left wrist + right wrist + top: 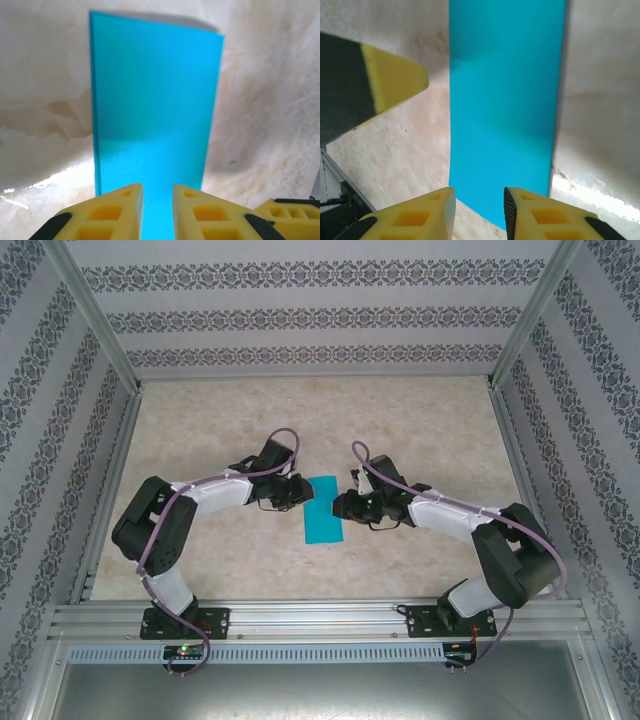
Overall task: Fold a paper plane with a square sheet of paper (pick it up from the middle)
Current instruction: Fold the square sheet of paper in half at the center of the table, then fold the triangle a second time at the center of the table.
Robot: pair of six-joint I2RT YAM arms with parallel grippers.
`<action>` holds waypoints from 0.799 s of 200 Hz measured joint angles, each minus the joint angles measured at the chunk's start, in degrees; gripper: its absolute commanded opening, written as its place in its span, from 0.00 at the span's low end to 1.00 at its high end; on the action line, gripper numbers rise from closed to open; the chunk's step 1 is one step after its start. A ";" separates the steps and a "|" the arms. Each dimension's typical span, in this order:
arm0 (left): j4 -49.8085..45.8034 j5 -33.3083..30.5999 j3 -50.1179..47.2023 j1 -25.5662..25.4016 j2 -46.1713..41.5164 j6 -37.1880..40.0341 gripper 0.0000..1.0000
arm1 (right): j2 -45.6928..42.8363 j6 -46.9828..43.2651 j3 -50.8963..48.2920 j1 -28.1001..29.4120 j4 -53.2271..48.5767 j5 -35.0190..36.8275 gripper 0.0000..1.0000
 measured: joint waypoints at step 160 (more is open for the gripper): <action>0.42 -1.31 -3.58 1.99 -0.35 -1.55 0.36 | 12.59 1.25 6.69 -1.86 0.44 1.55 0.39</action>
